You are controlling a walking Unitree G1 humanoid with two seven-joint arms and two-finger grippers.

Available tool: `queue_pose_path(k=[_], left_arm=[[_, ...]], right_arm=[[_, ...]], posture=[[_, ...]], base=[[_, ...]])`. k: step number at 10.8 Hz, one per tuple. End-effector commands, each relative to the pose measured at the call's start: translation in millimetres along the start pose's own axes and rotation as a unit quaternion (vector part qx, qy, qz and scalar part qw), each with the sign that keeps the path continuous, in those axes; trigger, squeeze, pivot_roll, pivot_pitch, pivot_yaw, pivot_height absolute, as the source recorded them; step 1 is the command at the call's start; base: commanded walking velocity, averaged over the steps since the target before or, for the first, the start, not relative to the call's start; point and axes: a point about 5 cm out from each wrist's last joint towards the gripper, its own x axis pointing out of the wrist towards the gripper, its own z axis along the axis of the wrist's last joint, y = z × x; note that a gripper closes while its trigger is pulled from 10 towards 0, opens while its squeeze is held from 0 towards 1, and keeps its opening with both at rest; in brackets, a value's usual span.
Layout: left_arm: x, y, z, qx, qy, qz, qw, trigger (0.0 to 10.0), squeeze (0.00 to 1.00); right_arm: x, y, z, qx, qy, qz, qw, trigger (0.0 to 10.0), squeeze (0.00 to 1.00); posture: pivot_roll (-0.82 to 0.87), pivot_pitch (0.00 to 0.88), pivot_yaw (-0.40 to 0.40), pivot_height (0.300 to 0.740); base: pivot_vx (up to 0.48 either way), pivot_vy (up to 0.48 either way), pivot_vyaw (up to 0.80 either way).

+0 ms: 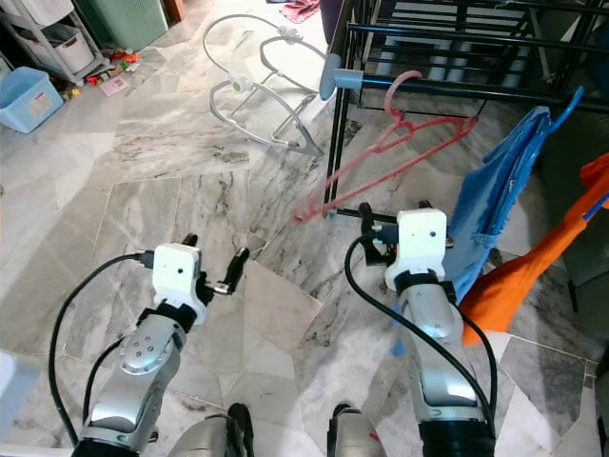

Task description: Hang hanger

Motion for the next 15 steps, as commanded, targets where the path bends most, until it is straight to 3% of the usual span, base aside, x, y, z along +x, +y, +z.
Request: queue_pose_path(k=[1, 2, 3, 6, 15], left_arm=[[-3.2, 4.1, -2.6, 0.004, 0.005, 0.011, 1.000, 10.0, 0.00], [-4.0, 3.8, -2.4, 0.007, 0.004, 0.015, 1.000, 10.0, 0.00], [-4.0, 3.9, -1.7, 0.009, 0.002, 0.022, 1.000, 10.0, 0.00], [-3.2, 6.6, -2.7, 0.015, 0.011, 0.049, 0.999, 10.0, 0.00], [-3.0, 4.8, -3.1, 0.018, 0.016, 0.050, 0.998, 10.0, 0.00]], right_arm=[[-2.4, 3.9, 3.3, 0.004, -0.002, 0.009, 1.000, 10.0, 1.00], [-3.3, 4.1, 2.8, 0.009, -0.001, 0.011, 1.000, 10.0, 0.86], [-4.0, 5.6, 2.2, 0.021, 0.003, 0.013, 1.000, 10.0, 0.00], [-1.8, 12.8, 3.4, 0.029, 0.013, 0.029, 0.999, 10.0, 0.00], [6.0, 14.1, 3.9, 0.030, 0.019, 0.025, 0.999, 10.0, 0.00]], posture=[[-0.12, 0.188, 0.054, 0.740], [-0.12, 0.191, 0.047, 0.740], [-0.12, 0.193, 0.042, 0.740], [-0.10, 0.207, 0.038, 0.740], [-0.09, 0.215, 0.043, 0.740]], base=[[0.000, 0.000, 0.00], [0.000, 0.000, 0.00], [0.000, 0.000, 0.00], [-0.027, 0.000, 0.00], [-0.344, 0.000, 0.00]])
